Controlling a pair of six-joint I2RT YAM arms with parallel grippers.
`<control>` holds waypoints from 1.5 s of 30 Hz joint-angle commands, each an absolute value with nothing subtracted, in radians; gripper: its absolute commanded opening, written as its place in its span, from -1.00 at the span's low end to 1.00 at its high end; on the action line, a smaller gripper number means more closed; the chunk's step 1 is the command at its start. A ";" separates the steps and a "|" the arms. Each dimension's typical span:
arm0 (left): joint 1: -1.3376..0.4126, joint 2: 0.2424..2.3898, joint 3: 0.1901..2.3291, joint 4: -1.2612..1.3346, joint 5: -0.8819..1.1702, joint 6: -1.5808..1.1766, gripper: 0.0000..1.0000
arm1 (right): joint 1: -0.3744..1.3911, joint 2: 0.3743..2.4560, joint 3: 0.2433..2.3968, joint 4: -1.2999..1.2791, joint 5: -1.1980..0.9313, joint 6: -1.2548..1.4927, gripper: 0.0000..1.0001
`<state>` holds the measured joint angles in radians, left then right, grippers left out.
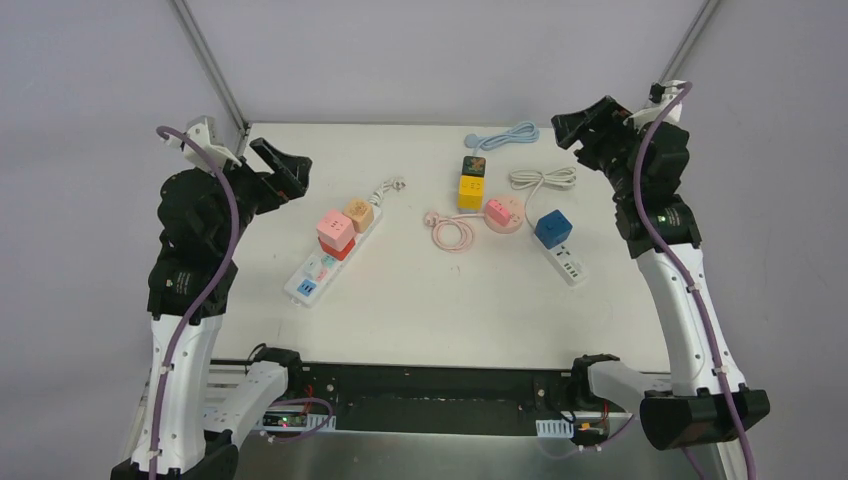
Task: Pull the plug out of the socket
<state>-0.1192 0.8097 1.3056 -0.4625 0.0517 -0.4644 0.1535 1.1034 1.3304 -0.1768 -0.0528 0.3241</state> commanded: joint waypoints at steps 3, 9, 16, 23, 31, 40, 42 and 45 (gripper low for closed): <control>-0.127 0.798 1.240 -0.482 -0.038 -0.526 0.98 | 0.149 1.145 1.290 -0.197 -0.064 0.385 0.73; -0.126 0.803 1.105 -0.450 -0.033 -0.508 0.98 | 0.153 1.200 1.251 -0.197 -0.270 0.390 0.72; -0.107 0.985 1.086 -0.474 0.038 -0.607 0.98 | 0.158 1.151 1.052 -0.006 -0.295 0.586 0.85; -0.040 1.200 1.179 -0.609 0.082 -0.550 0.96 | 0.166 1.123 0.973 0.031 -0.350 0.607 0.99; 0.106 1.478 1.259 -0.628 0.325 -0.565 0.69 | 0.166 1.130 0.946 0.020 -0.368 0.685 0.99; 0.156 1.718 1.294 -0.788 0.291 -0.547 0.08 | 0.194 1.161 0.949 -0.042 -0.318 0.677 0.64; 0.156 1.749 1.275 -0.799 0.323 -0.539 -0.01 | 0.246 1.173 0.978 -0.089 -0.250 0.620 0.56; 0.156 1.762 1.224 -0.794 0.326 -0.538 -0.14 | 0.327 1.199 1.019 -0.148 -0.151 0.567 0.52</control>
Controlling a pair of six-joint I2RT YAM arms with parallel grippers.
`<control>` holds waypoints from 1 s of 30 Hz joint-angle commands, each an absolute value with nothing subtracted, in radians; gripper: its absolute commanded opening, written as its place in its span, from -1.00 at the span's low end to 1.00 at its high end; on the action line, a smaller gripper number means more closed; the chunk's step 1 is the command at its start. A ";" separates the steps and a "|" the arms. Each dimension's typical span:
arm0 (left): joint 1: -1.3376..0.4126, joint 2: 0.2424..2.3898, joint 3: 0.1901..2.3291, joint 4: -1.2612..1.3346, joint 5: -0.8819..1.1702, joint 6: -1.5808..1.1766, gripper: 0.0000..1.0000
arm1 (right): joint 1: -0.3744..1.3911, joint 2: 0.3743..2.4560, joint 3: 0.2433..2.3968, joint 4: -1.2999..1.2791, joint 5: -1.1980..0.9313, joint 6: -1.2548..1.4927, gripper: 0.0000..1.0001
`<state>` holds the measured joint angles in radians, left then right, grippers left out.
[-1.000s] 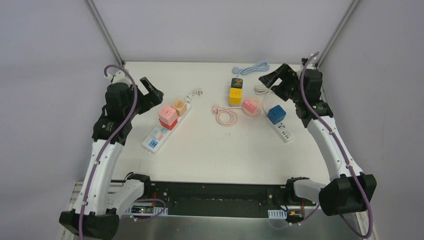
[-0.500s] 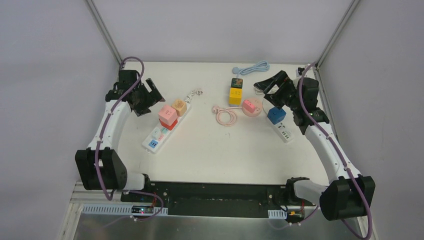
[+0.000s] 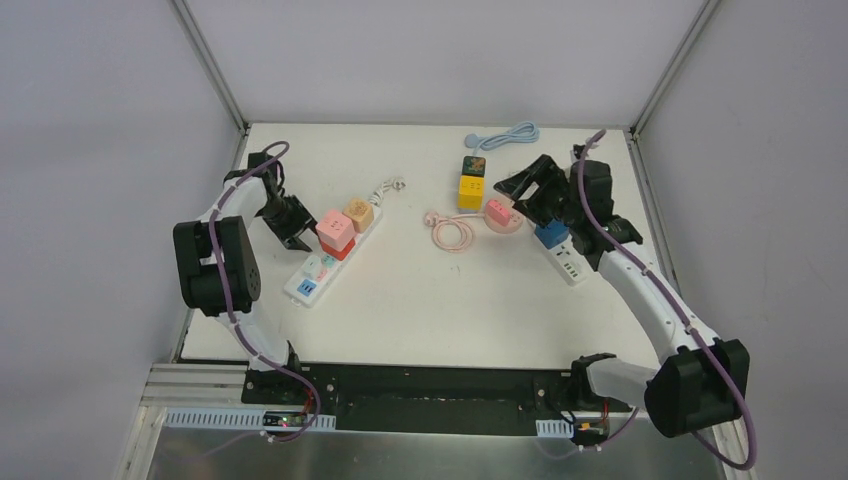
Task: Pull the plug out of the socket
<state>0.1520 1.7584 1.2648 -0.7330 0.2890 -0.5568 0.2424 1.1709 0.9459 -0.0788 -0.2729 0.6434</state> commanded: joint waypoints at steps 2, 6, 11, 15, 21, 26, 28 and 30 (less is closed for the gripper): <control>0.156 1.755 1.191 -0.787 0.322 -0.541 -0.15 | 0.372 1.224 1.039 -0.170 -0.118 0.554 0.51; 0.155 1.733 1.121 -0.747 0.364 -0.560 -0.16 | 0.440 1.265 1.058 -0.172 -0.089 0.548 0.50; 0.153 1.699 1.010 -0.675 0.435 -0.626 -0.21 | 0.507 1.325 1.076 -0.156 -0.097 0.552 0.50; 0.134 1.662 0.892 -0.569 0.507 -0.720 -0.26 | 0.562 1.384 1.094 -0.144 -0.113 0.543 0.50; 0.035 1.625 0.822 -0.504 0.531 -0.785 -0.27 | 0.671 1.478 1.154 -0.165 -0.102 0.500 0.82; 0.031 1.579 0.884 -0.618 0.429 -0.731 -0.27 | 0.766 1.557 1.219 -0.201 -0.051 0.447 0.99; 0.033 1.553 0.935 -0.676 0.372 -0.692 -0.27 | 0.796 1.586 1.242 -0.206 -0.047 0.438 0.97; 0.040 1.530 0.963 -0.718 0.328 -0.669 -0.27 | 0.823 1.617 1.264 -0.201 -0.039 0.432 0.87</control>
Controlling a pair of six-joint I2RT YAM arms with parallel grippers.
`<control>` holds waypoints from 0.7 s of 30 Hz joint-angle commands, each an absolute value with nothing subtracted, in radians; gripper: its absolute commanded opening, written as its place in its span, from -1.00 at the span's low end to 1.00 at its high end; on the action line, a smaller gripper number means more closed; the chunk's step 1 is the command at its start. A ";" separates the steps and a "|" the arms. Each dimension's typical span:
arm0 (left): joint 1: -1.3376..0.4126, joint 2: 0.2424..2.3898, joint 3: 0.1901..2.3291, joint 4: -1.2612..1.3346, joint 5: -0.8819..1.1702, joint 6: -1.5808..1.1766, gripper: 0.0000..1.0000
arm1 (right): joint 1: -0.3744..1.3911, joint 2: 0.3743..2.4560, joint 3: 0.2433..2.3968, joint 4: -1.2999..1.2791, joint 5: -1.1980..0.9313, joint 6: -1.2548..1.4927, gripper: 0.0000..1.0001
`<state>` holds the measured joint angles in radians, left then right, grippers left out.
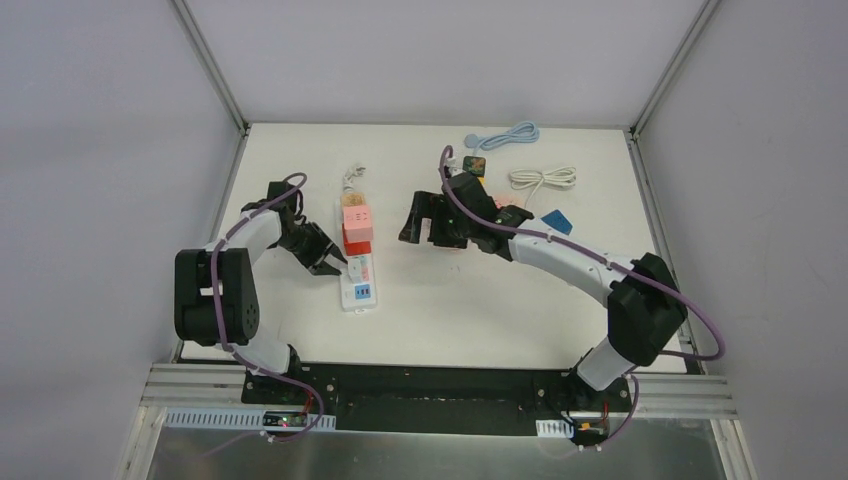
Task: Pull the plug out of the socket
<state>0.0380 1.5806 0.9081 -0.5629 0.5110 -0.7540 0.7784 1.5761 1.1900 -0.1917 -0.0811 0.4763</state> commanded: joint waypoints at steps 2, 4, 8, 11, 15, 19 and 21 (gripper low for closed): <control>0.052 1.513 0.993 -0.744 0.298 -0.656 -0.27 | 0.847 1.658 1.303 -0.207 -0.030 0.437 0.81; 0.066 1.500 1.005 -0.733 0.305 -0.648 -0.27 | 0.871 1.698 1.364 -0.220 -0.015 0.430 0.80; 0.072 1.485 1.030 -0.641 0.426 -0.625 -0.22 | 0.931 1.762 1.461 -0.230 0.081 0.399 0.93; 0.072 1.461 1.039 -0.584 0.460 -0.636 -0.19 | 0.952 1.815 1.528 -0.231 0.130 0.406 0.95; 0.072 1.427 1.044 -0.522 0.448 -0.644 -0.19 | 0.966 1.916 1.668 -0.301 0.187 0.409 0.96; 0.075 1.424 1.050 -0.493 0.459 -0.651 -0.17 | 0.976 2.006 1.806 -0.381 0.243 0.410 0.98; 0.074 1.433 1.038 -0.468 0.482 -0.666 -0.17 | 0.984 2.039 1.841 -0.396 0.262 0.414 0.99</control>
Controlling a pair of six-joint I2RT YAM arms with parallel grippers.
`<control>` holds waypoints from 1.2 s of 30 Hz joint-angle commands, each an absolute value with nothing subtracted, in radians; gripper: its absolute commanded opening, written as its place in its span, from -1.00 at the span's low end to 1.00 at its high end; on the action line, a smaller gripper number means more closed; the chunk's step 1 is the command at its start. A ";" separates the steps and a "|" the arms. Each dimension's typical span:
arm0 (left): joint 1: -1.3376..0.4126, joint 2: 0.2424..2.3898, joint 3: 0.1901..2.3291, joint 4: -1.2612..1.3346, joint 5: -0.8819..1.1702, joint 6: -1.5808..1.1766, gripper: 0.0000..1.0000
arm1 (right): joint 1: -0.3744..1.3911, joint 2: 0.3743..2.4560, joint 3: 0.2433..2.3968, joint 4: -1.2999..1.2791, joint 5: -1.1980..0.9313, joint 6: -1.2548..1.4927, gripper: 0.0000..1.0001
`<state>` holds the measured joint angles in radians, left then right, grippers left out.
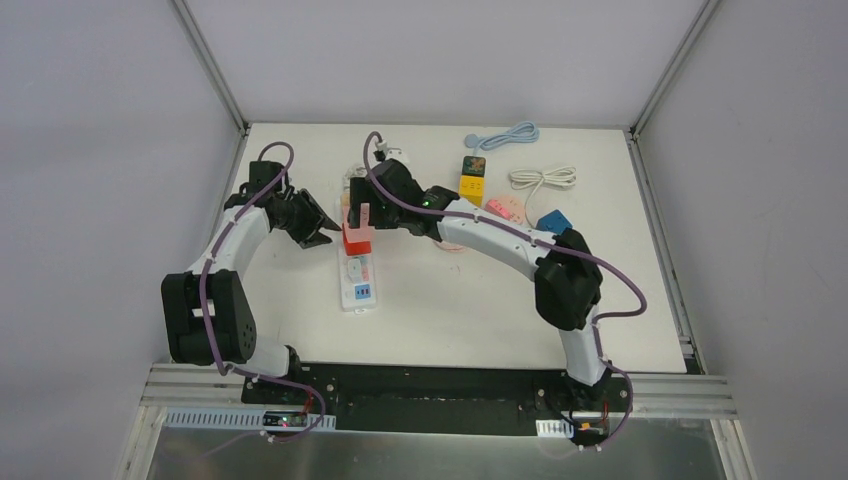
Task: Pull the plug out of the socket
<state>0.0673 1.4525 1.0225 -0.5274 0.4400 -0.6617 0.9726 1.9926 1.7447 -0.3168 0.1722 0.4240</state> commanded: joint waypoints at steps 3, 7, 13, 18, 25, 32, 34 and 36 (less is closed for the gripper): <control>0.074 1.445 1.010 -0.437 0.508 -0.676 -0.17 | 0.994 2.080 1.888 -0.406 0.263 0.423 0.97; 0.074 1.468 0.990 -0.412 0.550 -0.683 -0.18 | 1.021 2.118 1.932 -0.403 0.261 0.402 0.89; 0.075 1.489 0.950 -0.364 0.565 -0.704 -0.23 | 1.038 2.130 1.957 -0.408 0.293 0.386 0.90; 0.075 1.508 0.932 -0.362 0.574 -0.712 -0.29 | 1.042 2.153 1.981 -0.417 0.316 0.399 0.63; 0.074 1.524 0.939 -0.451 0.510 -0.676 -0.37 | 1.059 2.167 1.993 -0.425 0.339 0.364 -0.22; 0.075 1.560 0.932 -0.501 0.489 -0.672 -0.43 | 1.072 2.196 2.115 -0.483 0.343 0.336 -0.82; 0.074 1.570 0.931 -0.519 0.472 -0.671 -0.43 | 1.071 2.193 2.151 -0.497 0.323 0.348 -1.00; 0.074 1.579 0.932 -0.537 0.451 -0.669 -0.44 | 1.070 2.184 2.173 -0.498 0.292 0.361 -1.00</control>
